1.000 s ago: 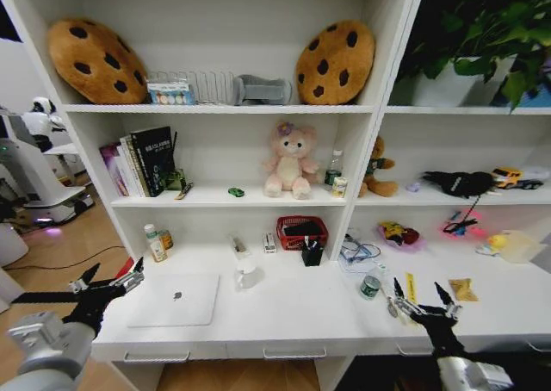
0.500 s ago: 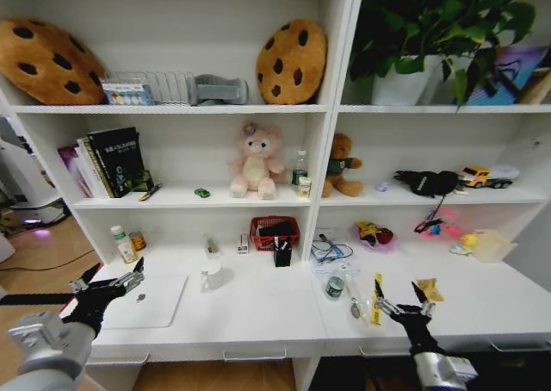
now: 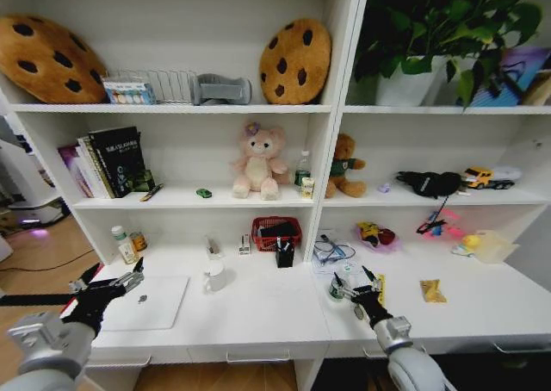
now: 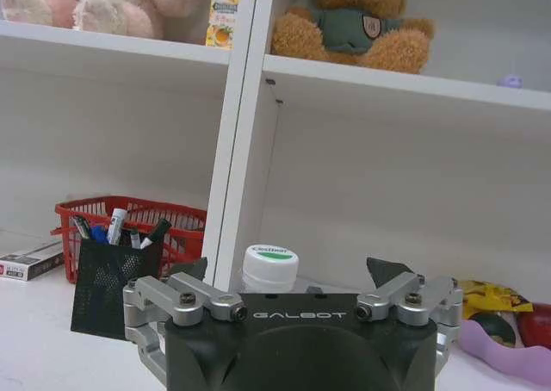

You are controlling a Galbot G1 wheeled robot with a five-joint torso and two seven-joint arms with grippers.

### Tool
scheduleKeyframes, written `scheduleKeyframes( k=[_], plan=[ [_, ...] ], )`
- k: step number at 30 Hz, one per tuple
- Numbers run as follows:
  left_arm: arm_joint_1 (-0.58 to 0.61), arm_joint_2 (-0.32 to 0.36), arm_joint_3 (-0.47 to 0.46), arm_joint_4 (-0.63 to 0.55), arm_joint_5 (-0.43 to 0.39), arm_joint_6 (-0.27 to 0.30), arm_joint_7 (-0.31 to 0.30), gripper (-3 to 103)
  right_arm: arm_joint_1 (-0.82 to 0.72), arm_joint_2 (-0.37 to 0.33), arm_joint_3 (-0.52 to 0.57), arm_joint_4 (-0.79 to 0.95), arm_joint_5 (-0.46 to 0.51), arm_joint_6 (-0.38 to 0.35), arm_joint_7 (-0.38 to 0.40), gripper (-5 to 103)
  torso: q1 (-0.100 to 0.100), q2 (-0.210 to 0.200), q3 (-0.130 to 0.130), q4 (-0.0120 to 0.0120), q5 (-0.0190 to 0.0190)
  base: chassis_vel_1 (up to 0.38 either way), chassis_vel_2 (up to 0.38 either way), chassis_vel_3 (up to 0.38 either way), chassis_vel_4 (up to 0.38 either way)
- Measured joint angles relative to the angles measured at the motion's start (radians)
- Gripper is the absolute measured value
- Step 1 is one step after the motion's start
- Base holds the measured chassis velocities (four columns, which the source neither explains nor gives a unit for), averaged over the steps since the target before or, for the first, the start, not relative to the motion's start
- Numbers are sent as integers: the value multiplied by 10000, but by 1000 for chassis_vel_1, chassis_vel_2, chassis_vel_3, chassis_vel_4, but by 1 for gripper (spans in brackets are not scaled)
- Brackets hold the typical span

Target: Organize the objects on the table.

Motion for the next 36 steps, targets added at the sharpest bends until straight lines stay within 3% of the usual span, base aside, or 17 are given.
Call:
scheduleKeyframes(
  k=[7, 12, 13, 16, 19, 22, 25, 26, 32, 36],
  plan=[
    [0, 0, 0, 0, 0, 0, 0, 100, 310, 13, -447, -345, 295, -178, -54, 100, 0, 0, 0, 0, -1, 0, 0, 0, 0],
    [0, 0, 0, 0, 0, 0, 0, 100, 424, 146, -551, -493, 252, -153, -80, 79, 0, 1, -1, 0, 0, 0, 0, 0, 0],
    [0, 0, 0, 0, 0, 0, 0, 100, 424, 146, -551, -493, 252, -153, -80, 79, 0, 1, -1, 0, 0, 0, 0, 0, 0],
    [0, 0, 0, 0, 0, 0, 0, 100, 379, 121, -445, -463, 290, -119, -169, 63, 0, 0, -1, 0, -1, 0, 0, 0, 0],
    [0, 0, 0, 0, 0, 0, 0, 100, 325, 107, -387, -424, 331, -88, -183, 57, 0, 0, -1, -1, 0, 0, 0, 0, 0],
    [0, 0, 0, 0, 0, 0, 0, 100, 245, 122, -328, -371, 325, -63, -173, 41, -1, 0, -2, 0, -2, 0, 0, 0, 0],
    [0, 0, 0, 0, 0, 0, 0, 100, 189, 177, -282, -343, 276, -50, -103, 36, 0, 0, -1, 0, 0, 0, 0, 0, 0],
    [0, 0, 0, 0, 0, 0, 0, 100, 145, 204, -230, -320, 267, -50, -63, 28, -1, 1, -1, 0, 0, 0, 0, 0, 0],
    [0, 0, 0, 0, 0, 0, 0, 100, -364, 170, 177, 238, 108, -23, 300, 26, 0, 0, -1, 1, 0, 0, 0, 0, 0],
    [0, 0, 0, 0, 1, 0, -3, 100, -1700, 158, 913, 1554, 36, -77, 595, 26, 0, 0, -1, 1, 1, 0, 0, 0, 0]
  ],
)
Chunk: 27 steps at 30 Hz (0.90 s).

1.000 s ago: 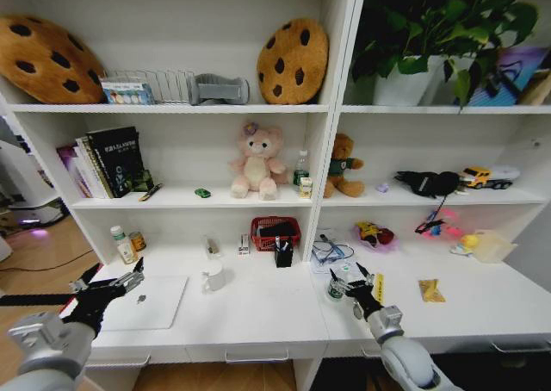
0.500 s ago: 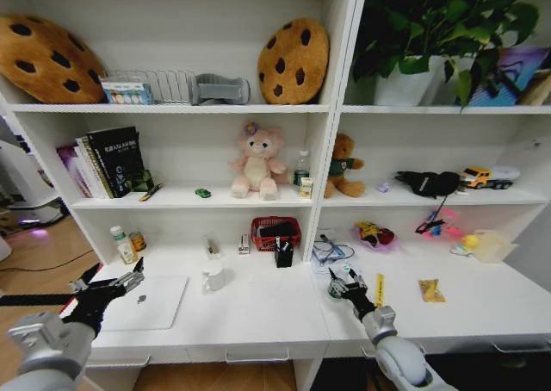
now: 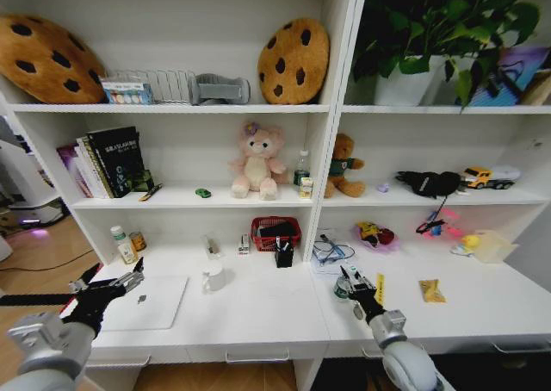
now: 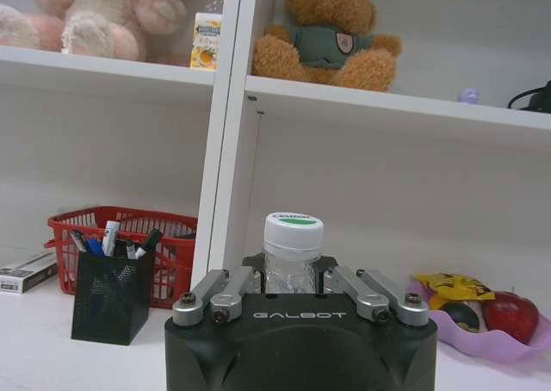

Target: Organize the objects on the table.

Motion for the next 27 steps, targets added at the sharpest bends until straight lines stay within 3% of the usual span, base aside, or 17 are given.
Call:
scheduleKeyframes(
  k=[5, 7, 8, 11, 12, 14, 15, 17, 22, 24, 25, 27],
  plan=[
    [0, 0, 1, -1, 0, 0, 7, 100, -2155, 573, 1002, 1574, -193, 292, -67, 26, -1, 3, -2, -3, -1, 0, 0, 0, 0],
    [0, 0, 0, 0, 0, 0, 2, 100, -3722, 1292, 1618, 2161, -974, 1093, -147, 26, -3, 4, -2, -3, -5, 0, 0, 0, 0],
    [0, 0, 0, 0, 0, 0, 2, 100, -3722, 1292, 1618, 2161, -974, 1093, -147, 26, -3, 4, -2, -3, -5, 0, 0, 0, 0],
    [0, 0, 1, 0, 0, 0, 5, 100, -5635, 1968, 2113, 2250, -1988, 2682, -172, 26, -3, 4, -2, -3, -3, 0, 0, 0, 0],
    [0, 0, 1, 0, 0, 0, 5, 100, -5635, 1968, 2113, 2250, -1988, 2682, -172, 26, -3, 4, -2, -3, -3, 0, 0, 0, 0],
    [0, 0, 0, 0, 0, 0, 4, 100, -6756, 2058, 2228, 1868, -2410, 3965, -239, 26, -3, 4, -2, -3, -6, 0, 0, 0, 0],
    [0, 0, 0, 0, 0, 0, 4, 100, -6756, 2058, 2228, 1868, -2410, 3965, -239, 26, -3, 4, -2, -3, -6, 0, 0, 0, 0],
    [0, -1, 0, 0, 0, -1, -1, 100, -7213, 2183, 2123, 828, -2919, 5087, 66, 26, -3, 4, -1, -1, -4, 0, 0, 0, 0],
    [0, 0, 1, 0, 0, 0, 5, 100, -6273, 2470, 1829, -2042, -3291, 6031, 367, 26, -3, 3, -1, -5, 2, 0, 0, 0, 0],
    [0, 0, 1, 0, 0, -1, 3, 100, -5157, 2466, 1658, -3735, -3123, 6124, 90, 26, -3, 2, 0, -4, -2, 0, 0, 0, 0],
    [0, 0, 1, 0, 0, -1, 3, 100, -5157, 2466, 1658, -3735, -3123, 6124, 90, 26, -3, 2, 0, -4, -2, 0, 0, 0, 0],
    [0, 0, 0, 0, 0, 0, 0, 100, -3533, 2452, 1443, -5764, -2984, 6303, -400, 26, -3, 1, 1, -4, 7, 0, 0, 0, 0]
  ],
)
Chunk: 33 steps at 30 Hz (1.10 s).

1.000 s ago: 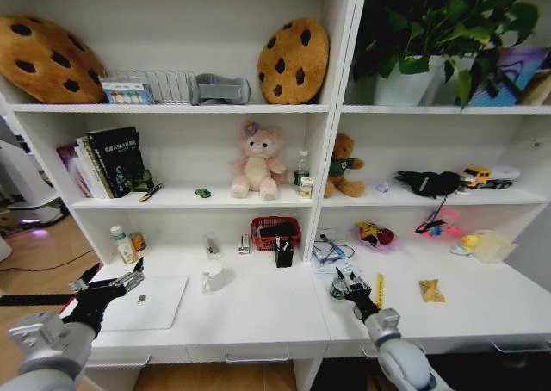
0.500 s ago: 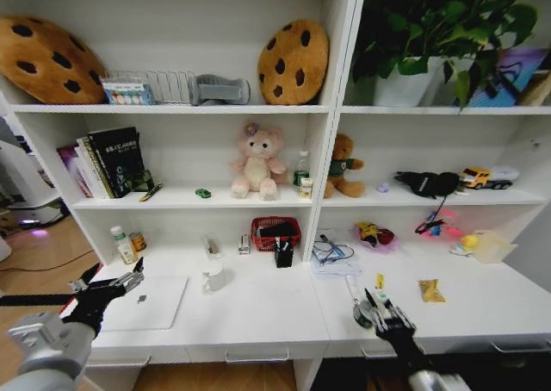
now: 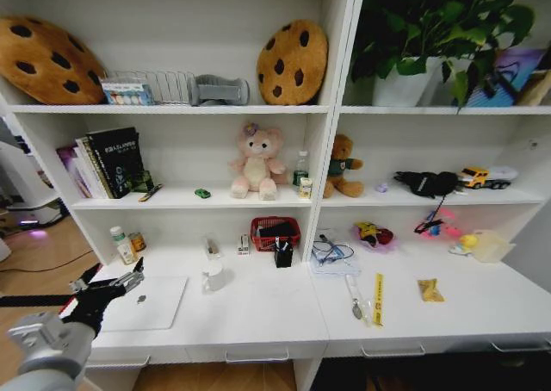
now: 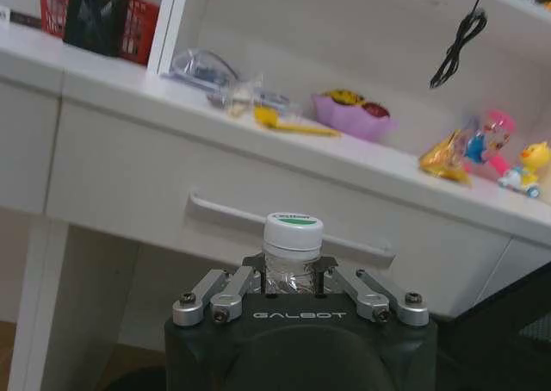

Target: Organize the objects on the table.

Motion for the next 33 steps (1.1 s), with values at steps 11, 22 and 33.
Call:
scheduleKeyframes(
  k=[11, 22, 33],
  plan=[
    [0, 0, 1, 0, 0, 0, 3, 100, 3544, -52, -500, -4583, -492, 496, -895, 26, 4, 0, 0, 0, -10, 0, 0, 0, 0],
    [0, 0, 1, 0, 0, 0, 4, 100, 5818, 413, -791, -6974, -808, 490, -1470, 26, 4, 0, 0, 3, -10, 0, 0, 0, 0],
    [0, 0, 1, 0, 0, 0, 4, 100, 7699, 698, -702, -9122, -1497, 470, -1565, 26, 4, -1, -1, 3, -9, 0, 0, 0, 0]
  ],
)
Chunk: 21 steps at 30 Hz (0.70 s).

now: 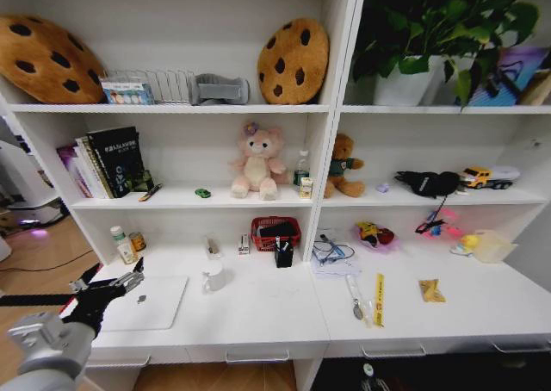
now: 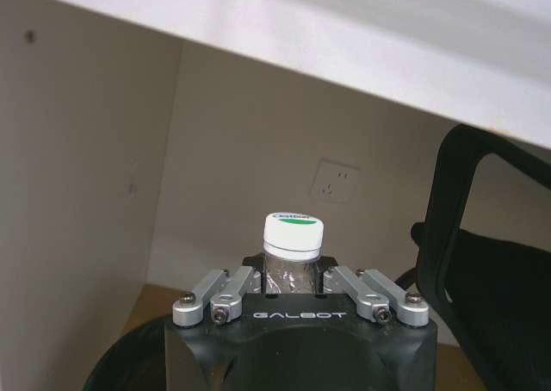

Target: Organize the objects on the table.

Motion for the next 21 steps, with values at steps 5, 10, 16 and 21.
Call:
scheduleKeyframes(
  k=[5, 10, 16, 21],
  plan=[
    [0, 0, 0, 0, 1, 0, 0, 100, 645, -1, 95, -514, -156, -5, -13, 26, 0, 0, 0, 1, -1, 0, 0, 0, 0],
    [0, 0, 0, 0, 0, 0, 0, 100, 922, 46, 111, -766, -313, -8, -64, 26, 0, 0, 0, 0, 1, 0, 0, 0, 0],
    [0, 0, 0, 0, 0, 0, 0, 100, 1233, 77, 197, -1330, -612, -16, -7, 40, 0, 1, 0, 0, 0, 0, 0, 0, 0],
    [0, 0, 0, 0, 0, 0, 0, 100, 1219, 134, 216, -1305, -597, -16, 143, 61, -1, 1, 0, 0, 2, 0, 0, 0, 0]
  ],
)
